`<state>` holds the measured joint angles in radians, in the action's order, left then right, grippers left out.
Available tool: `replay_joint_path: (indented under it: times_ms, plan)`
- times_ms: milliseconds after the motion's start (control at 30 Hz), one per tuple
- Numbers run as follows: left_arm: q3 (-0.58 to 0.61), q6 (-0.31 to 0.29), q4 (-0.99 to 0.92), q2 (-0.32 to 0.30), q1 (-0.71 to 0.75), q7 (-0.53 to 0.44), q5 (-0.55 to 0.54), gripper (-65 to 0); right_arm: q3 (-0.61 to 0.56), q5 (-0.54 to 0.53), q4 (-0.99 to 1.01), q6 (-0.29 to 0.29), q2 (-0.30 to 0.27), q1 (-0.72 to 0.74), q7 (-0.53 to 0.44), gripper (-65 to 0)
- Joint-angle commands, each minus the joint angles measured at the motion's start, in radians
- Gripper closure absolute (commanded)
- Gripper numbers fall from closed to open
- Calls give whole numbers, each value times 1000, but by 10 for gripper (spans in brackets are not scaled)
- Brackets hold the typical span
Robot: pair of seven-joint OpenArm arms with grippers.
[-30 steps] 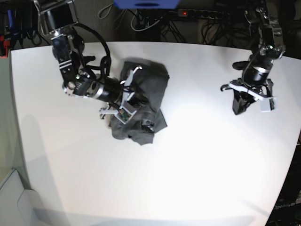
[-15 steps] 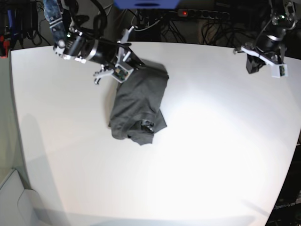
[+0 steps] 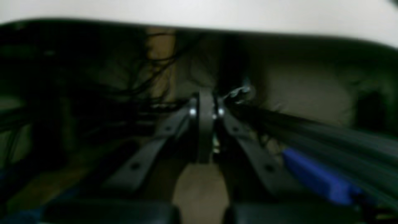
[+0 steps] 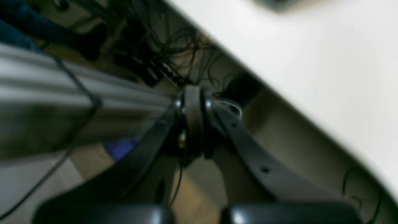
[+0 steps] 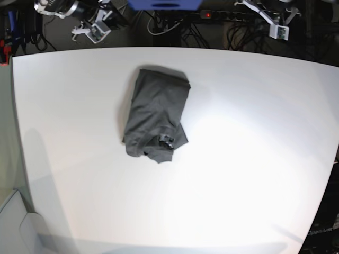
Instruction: Layout the t-shirt on the table in an organized manner, then fold the t-shirt properly
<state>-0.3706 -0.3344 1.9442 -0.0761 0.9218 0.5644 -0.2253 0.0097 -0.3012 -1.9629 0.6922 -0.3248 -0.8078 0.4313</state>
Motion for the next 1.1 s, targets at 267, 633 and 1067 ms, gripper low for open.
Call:
replay_joint_path:
  times_ms: [267,633,1067]
  plan:
    - [224,-5,-368,-9,-37,-172,43,-2,75,-16,399,6,-9,-52,-285,0]
    - [267,-5,-952,-24,-298,-370,66,-2,-72,-16,1471,6,6,371,-697,0]
    - [325,10,-1821,-20,-780,-623,134,-2,-371,-19,1902,-495,99,661,-856,0]
